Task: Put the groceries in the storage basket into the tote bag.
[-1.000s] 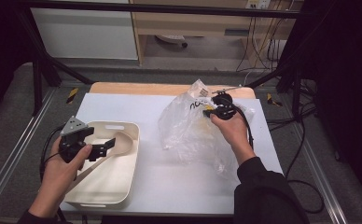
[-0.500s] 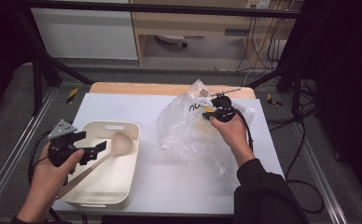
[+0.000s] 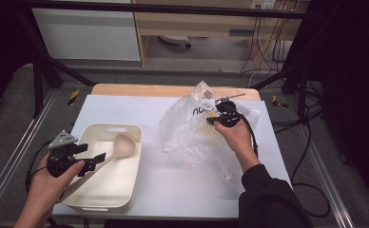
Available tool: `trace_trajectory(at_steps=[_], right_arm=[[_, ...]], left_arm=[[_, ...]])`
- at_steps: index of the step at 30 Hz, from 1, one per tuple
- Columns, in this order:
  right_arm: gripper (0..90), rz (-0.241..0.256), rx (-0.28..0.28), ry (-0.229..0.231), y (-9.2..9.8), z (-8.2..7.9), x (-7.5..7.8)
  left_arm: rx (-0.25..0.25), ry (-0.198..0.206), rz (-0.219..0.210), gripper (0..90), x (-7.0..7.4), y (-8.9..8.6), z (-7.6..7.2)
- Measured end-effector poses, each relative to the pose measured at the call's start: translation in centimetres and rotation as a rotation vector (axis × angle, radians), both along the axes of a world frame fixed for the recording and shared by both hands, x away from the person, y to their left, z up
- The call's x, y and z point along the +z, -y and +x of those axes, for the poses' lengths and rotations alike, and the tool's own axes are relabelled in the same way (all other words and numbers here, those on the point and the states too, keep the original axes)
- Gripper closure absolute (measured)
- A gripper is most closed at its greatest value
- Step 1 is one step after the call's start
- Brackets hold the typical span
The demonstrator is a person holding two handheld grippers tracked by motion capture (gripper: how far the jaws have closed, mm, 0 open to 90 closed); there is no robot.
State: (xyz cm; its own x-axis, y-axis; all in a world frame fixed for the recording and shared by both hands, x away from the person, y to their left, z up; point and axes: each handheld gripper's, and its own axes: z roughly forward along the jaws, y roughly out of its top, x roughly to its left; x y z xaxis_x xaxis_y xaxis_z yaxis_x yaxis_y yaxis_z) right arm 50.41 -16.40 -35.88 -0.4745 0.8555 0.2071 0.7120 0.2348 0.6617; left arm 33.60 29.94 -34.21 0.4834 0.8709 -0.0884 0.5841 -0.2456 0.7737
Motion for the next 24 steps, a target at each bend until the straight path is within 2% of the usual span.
trace_trajectory(at_steps=[6,17,24], right_arm=[[90.0,0.000,0.003,-0.002,-0.2,0.0,-0.1],[90.0,0.001,0.003,-0.003,-0.2,0.1,-0.1],[90.0,0.004,0.003,-0.005,-0.2,0.2,-0.2]], left_arm=[[-0.004,-0.018,0.018,25.9,-0.4,-0.6,-0.9],[-0.003,-0.061,0.033,32.9,-0.7,-1.8,-1.6],[-0.011,-0.080,0.062,36.1,-1.3,-2.1,-2.8]])
